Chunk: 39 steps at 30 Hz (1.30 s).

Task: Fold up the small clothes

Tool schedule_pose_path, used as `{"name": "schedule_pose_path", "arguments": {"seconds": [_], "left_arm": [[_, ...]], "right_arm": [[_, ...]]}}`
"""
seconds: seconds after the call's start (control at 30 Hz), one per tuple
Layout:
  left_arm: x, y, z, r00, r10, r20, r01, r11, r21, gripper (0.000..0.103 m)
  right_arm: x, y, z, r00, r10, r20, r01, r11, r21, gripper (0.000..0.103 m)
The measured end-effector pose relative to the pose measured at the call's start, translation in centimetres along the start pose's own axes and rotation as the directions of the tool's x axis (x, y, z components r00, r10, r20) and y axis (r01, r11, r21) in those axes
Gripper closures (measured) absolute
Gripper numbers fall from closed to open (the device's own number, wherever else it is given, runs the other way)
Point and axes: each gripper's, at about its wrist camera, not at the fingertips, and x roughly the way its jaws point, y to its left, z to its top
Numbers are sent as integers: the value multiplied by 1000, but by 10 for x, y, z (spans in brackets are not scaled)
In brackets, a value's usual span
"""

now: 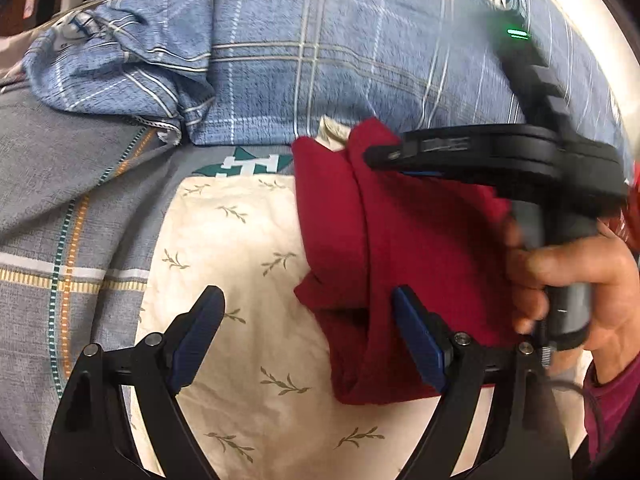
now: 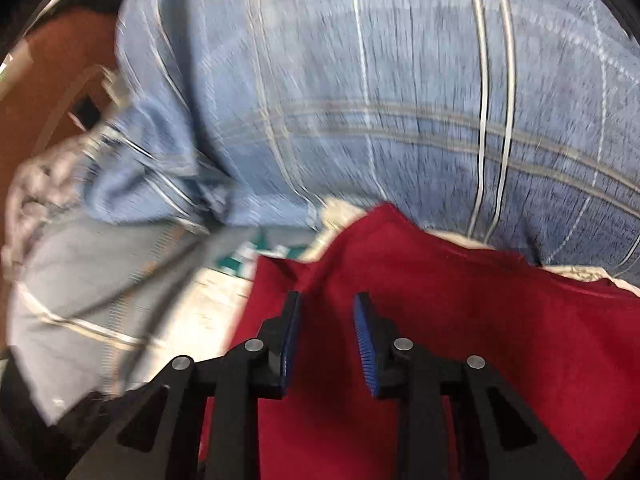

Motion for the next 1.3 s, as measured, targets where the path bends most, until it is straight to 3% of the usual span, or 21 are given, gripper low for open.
{"name": "schedule_pose_path", "arguments": {"seconds": [0.13,0.23,0.3,0.37,0.5,0.67,0.73,0.8,0.9,0.93,1.0,1.03,1.13,1.17,1.27,1.3], "left_arm": [[5,-6,-3,1000,20,3,-20,999,41,17],[6,-6,-4,1000,15,-1,-15,999,44,17],[8,-5,-5,1000,12,-6,-12,999,39,17],[8,-2,-5,1000,3,-9,-3,1000,24,17],[11,-2,-6,1000,1,-16,0,1000,18,17],[16,-4,-7,1000,12,-16,-11,1000,20,13],[17,-4,-7,1000,13,-15,-13,1000,19,11],[18,-4,-6,1000,19,-14,-19,1000,17,8],[18,-2,-5,1000,17,-15,-17,1000,10,7],[18,-2,-5,1000,17,-15,-17,1000,9,7],[18,-2,-5,1000,18,-12,-18,1000,10,7],[19,-2,-4,1000,19,-12,-19,1000,11,7],[19,-2,-4,1000,20,-10,-20,1000,12,7],[19,-2,-4,1000,19,-11,-19,1000,11,7],[19,-2,-5,1000,21,-11,-21,1000,9,6],[19,-2,-5,1000,24,-11,-24,1000,8,6]], "right_arm": [[15,-4,-4,999,-23,33,22,1000,19,75],[-13,-21,-8,998,-19,54,18,1000,24,71],[-36,-43,-16,993,-61,102,57,998,37,59],[-59,-75,-27,981,-132,142,122,989,79,58],[-91,-161,-47,951,-276,141,233,936,264,58],[-108,-221,-57,927,-341,156,248,870,426,56],[-97,-234,-55,922,-365,129,281,860,425,57],[-80,-245,-55,933,-353,63,292,850,439,57],[-101,-239,-51,928,-350,129,263,858,441,56],[-109,-238,-52,923,-356,143,263,859,440,53],[-121,-238,-54,907,-396,144,298,843,447,31],[-123,-241,-55,898,-421,127,325,830,454,30],[-115,-255,-57,901,-430,57,362,817,450,31],[-108,-258,-57,908,-418,34,360,818,449,33],[-90,-260,-56,931,-365,11,325,842,430,80],[-93,-255,-54,923,-382,39,334,847,413,87]]}}
